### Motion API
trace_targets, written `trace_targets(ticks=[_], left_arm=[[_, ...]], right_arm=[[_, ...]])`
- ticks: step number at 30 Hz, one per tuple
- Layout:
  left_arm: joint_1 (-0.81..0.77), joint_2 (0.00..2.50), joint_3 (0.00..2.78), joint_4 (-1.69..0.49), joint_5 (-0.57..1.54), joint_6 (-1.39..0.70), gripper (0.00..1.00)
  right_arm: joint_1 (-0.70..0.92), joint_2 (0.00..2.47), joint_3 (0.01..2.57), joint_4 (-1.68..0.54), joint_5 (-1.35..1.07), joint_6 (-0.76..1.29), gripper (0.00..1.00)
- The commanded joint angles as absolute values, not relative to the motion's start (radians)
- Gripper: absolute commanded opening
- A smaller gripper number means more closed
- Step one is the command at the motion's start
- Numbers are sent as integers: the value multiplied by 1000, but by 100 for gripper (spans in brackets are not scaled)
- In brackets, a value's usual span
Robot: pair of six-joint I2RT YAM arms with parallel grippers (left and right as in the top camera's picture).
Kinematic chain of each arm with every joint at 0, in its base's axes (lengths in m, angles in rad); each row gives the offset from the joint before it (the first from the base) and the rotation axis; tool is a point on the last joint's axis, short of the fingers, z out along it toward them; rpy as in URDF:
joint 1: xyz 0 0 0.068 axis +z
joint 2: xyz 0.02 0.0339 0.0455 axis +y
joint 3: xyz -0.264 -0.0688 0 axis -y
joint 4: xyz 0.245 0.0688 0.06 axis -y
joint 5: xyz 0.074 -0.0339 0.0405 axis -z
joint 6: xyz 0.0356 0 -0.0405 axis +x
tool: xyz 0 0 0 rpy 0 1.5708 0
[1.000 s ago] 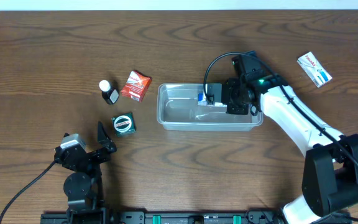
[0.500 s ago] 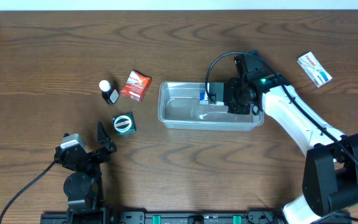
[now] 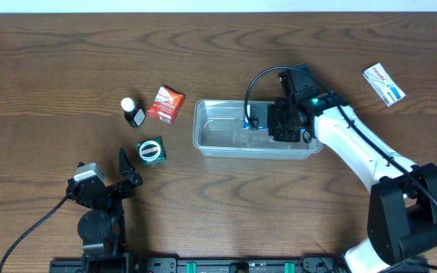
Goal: Pack container
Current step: 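Lower the blue box into the container and open right gripper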
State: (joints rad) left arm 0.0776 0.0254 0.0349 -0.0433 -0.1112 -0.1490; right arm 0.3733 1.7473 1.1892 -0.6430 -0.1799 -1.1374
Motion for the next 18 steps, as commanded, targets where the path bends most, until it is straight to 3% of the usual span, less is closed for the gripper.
trace_targets(ticks=[1,11,18], left_arm=[[79,25,4,-62,-113,-131,98],[79,25,4,-62,-113,-131,98],[79,25,4,-62,-113,-131,98]], right_arm=[[395,1699,1184,-643,-184,-1118,32],[472,1430,1188,-638,-200,-1023,43],[510,1337,1188,-614,-274,-830,47]])
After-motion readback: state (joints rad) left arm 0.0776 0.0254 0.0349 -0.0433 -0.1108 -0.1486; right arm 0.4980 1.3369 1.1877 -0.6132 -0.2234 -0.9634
